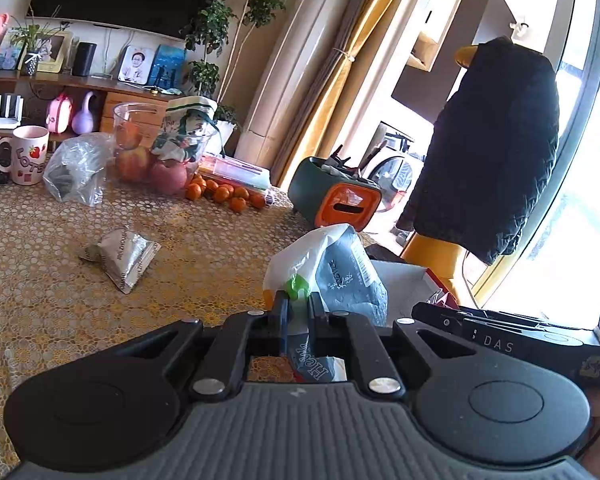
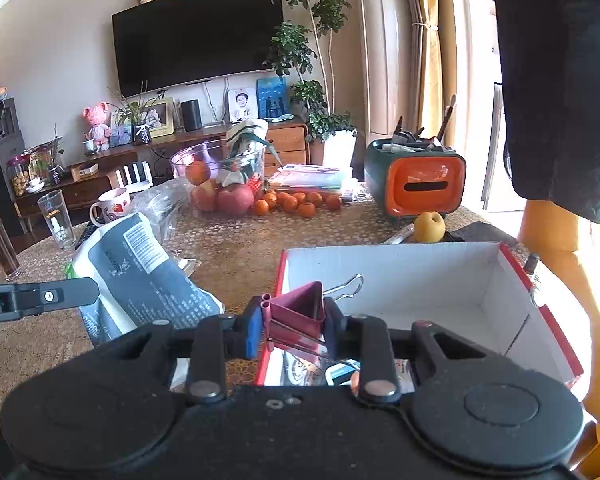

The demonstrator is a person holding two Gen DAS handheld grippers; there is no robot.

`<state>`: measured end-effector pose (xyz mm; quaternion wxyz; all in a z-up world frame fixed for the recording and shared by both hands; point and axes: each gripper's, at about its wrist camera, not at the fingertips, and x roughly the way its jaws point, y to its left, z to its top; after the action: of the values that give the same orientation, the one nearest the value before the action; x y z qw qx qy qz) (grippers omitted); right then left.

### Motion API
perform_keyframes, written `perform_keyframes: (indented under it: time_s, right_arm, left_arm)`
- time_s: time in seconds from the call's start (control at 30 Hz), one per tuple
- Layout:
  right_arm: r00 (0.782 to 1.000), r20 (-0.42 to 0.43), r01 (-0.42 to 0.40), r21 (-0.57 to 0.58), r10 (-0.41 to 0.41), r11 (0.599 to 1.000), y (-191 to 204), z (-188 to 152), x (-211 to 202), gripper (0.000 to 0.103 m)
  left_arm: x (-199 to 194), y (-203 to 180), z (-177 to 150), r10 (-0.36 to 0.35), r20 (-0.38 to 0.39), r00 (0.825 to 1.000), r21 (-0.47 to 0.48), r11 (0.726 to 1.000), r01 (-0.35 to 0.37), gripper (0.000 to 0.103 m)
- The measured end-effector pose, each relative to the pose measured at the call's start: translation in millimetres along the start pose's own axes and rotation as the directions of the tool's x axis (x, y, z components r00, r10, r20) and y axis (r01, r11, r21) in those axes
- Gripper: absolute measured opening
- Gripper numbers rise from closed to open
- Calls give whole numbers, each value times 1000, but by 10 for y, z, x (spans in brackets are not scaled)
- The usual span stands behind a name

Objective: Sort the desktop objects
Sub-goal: 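Carry the white snack bag and pink binder clip with both tools over the red box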

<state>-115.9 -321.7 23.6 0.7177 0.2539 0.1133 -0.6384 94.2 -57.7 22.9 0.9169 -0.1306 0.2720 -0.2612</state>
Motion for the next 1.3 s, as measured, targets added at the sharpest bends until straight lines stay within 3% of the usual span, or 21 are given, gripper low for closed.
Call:
perform_keyframes:
  time_s: [0.43,0.87,1.3]
  right_arm:
    - [998,0,70,44,-70,997,-553,-75,-25,29]
    - [989,-49,141,76,-138,987,-1013,-145,147,29]
    - [973,-144,189,65,-178,980,-1231,-230,483,29]
  left_arm:
    - [435,-538,-29,-62,-50,997,84,994,66,9]
    - [917,-803,17,-100,-128,987,116,986,115,9]
    - [1458,-944,-129,-73,-232,970,226,966,127,9]
